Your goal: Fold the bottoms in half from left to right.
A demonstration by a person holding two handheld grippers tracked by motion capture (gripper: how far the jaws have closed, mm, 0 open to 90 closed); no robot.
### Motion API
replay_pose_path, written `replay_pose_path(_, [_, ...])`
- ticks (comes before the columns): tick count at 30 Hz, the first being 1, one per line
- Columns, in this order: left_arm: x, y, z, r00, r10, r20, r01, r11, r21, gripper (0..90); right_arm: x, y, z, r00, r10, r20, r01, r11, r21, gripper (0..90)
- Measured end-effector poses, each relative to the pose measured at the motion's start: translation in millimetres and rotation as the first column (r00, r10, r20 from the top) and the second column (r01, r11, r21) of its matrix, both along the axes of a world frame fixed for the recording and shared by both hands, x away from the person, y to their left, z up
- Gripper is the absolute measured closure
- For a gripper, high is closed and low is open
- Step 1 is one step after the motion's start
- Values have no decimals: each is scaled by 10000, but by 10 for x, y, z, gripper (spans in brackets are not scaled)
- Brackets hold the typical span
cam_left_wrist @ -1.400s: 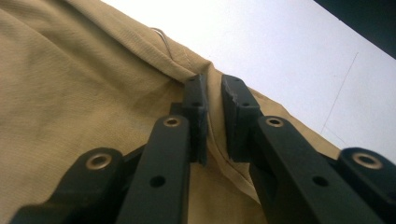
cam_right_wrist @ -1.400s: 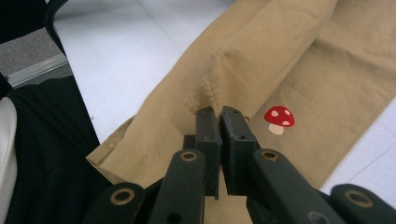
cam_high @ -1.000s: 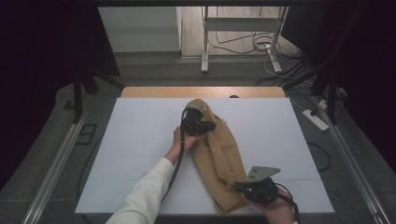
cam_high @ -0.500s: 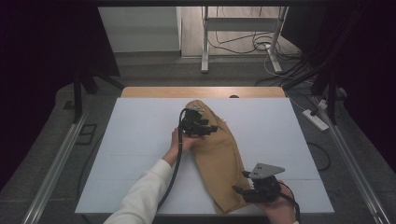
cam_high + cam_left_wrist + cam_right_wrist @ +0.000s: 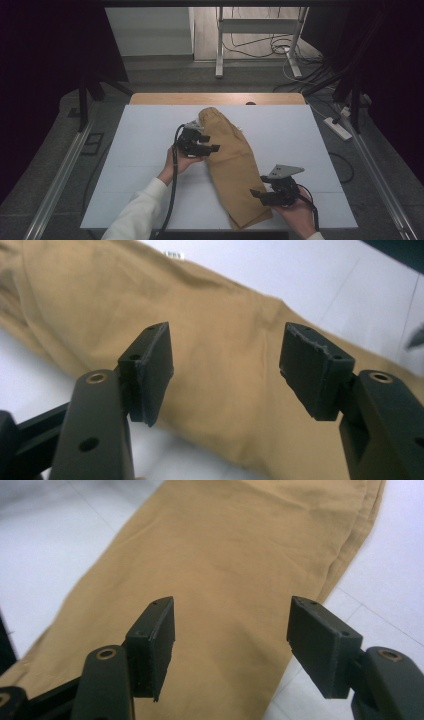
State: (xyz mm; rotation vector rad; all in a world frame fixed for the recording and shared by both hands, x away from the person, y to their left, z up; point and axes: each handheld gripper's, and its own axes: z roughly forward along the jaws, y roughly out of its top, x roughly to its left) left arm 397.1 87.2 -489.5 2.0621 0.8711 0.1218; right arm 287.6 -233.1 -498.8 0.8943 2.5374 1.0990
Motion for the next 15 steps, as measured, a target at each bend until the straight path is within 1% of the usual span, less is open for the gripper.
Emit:
replay_pose_path(3, [-62, 42, -23, 10000, -7, -7, 7, 9999, 152, 363, 61, 5, -29, 9999, -67, -90, 66, 10000, -53, 366])
replay_pose_path(8, [-182, 138, -67, 10000, 83, -33, -82, 9996, 262, 357, 159, 25, -61, 9998, -123, -168, 120, 9998, -181, 366])
replay_pose_path(9, [-213, 161, -68, 9999, 128, 9, -129, 9993, 346, 354, 176, 33, -64, 9998, -144, -158, 140, 9997, -218, 366])
replay_pose_path(15, [-364, 297, -36, 9994, 325, 132, -330, 9986, 413, 343, 298, 86, -28, 9998, -169, -40, 169, 9997, -186, 366])
